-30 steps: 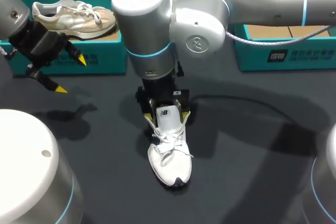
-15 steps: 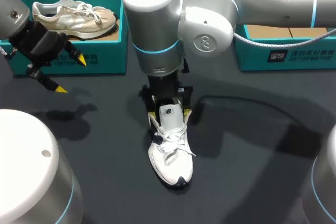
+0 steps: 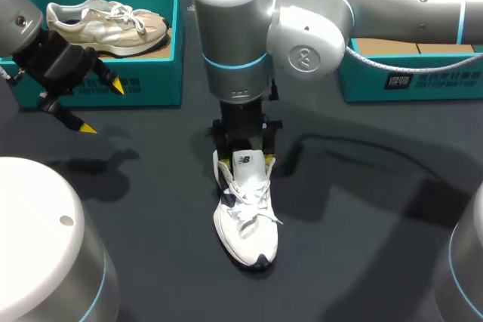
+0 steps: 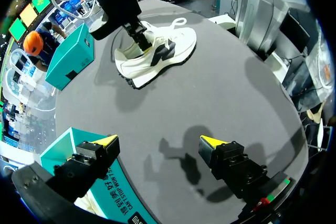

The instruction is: Take the shoe out of the shoebox, open the shoe tongue, remove and reinsert the insole, then place the shoe into the shoebox

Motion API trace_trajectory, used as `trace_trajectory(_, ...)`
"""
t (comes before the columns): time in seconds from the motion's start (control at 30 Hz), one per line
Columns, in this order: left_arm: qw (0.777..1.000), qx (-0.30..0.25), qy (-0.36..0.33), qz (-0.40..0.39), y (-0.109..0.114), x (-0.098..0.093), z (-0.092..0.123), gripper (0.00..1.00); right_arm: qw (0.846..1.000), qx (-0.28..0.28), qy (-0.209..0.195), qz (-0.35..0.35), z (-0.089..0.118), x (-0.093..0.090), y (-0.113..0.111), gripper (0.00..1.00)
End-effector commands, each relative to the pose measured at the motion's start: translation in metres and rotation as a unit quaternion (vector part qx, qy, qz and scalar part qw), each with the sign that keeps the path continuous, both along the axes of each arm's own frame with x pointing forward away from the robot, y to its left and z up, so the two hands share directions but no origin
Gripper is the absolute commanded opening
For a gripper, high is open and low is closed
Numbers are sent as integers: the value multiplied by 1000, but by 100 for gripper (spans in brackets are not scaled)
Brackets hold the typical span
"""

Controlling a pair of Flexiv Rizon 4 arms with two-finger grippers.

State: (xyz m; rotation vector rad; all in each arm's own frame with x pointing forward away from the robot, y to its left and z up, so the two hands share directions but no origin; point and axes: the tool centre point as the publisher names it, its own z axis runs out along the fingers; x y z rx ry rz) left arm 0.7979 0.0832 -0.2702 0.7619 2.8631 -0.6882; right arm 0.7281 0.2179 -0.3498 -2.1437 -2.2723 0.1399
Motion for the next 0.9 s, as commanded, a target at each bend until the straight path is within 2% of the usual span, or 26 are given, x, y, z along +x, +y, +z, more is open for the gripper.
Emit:
trace_trajectory(0.03,1000,1,-1,0,0,-1,0,100,1000,-1,2,2,4,-3,-4,78)
trace_trajectory(0.17,1000,1,-1,0,0,-1,0,100,1000,-2,6,6,6,-6,-3,81)
trace_trajectory(0.37,1000,1,-1,0,0,-1,0,100,1000,2,6,16,8,-9,1,80)
trace_trajectory(0.9,1000,1,-1,0,0,-1,0,100,1000,2,5,26,12,-20,4,86)
